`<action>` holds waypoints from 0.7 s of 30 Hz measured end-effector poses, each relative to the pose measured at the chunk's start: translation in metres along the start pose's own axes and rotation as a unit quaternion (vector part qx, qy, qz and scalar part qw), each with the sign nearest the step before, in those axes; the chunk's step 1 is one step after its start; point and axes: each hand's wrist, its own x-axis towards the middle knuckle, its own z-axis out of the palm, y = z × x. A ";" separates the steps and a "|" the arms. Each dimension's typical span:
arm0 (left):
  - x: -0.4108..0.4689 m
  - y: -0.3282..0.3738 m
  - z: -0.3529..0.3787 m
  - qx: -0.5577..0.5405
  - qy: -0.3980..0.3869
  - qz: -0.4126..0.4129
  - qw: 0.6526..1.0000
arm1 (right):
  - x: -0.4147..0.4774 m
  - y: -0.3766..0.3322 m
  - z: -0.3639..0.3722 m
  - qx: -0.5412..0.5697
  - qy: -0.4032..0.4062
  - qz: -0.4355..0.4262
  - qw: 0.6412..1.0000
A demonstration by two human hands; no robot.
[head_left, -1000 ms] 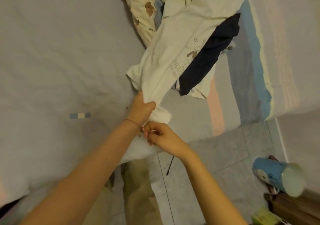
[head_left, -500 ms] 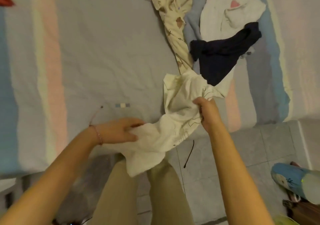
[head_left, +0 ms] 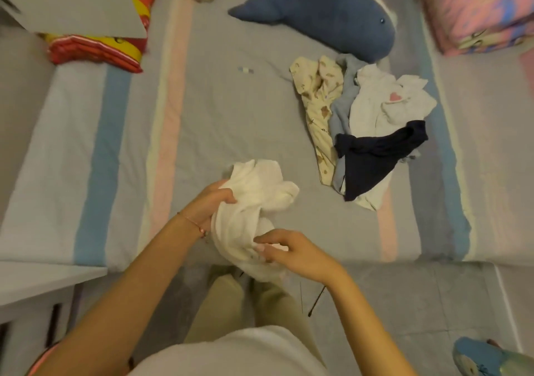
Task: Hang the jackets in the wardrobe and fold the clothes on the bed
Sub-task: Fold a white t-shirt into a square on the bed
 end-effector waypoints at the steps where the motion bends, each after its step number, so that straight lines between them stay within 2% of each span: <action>1: -0.013 0.008 -0.004 -0.006 -0.017 0.024 1.000 | -0.004 -0.006 -0.008 0.012 0.049 0.007 0.999; 3: -0.036 0.021 -0.008 -0.022 -0.071 0.068 0.995 | -0.006 -0.021 -0.018 0.084 0.127 0.010 0.988; 7: -0.070 0.051 -0.006 0.000 -0.163 0.092 0.982 | -0.003 -0.058 -0.021 0.144 0.153 -0.024 0.977; 9: -0.087 0.066 -0.007 0.047 -0.159 0.098 0.981 | -0.005 -0.090 -0.022 0.187 0.196 -0.059 0.961; 12: -0.107 0.088 -0.020 0.155 -0.080 0.149 0.973 | -0.013 -0.131 -0.031 0.197 0.281 -0.126 0.931; 14: -0.114 0.102 -0.029 0.227 -0.014 0.185 0.956 | -0.018 -0.147 -0.036 0.133 0.320 -0.208 0.915; 17: -0.122 0.119 -0.037 0.311 0.060 0.242 0.917 | -0.017 -0.164 -0.031 -0.030 0.341 -0.273 0.899; 19: -0.132 0.132 -0.028 0.382 0.028 0.322 0.866 | -0.015 -0.181 -0.026 -0.123 0.345 -0.313 0.876; 21: -0.148 0.144 -0.012 0.438 -0.058 0.374 0.816 | -0.011 -0.198 -0.024 -0.149 0.347 -0.338 0.862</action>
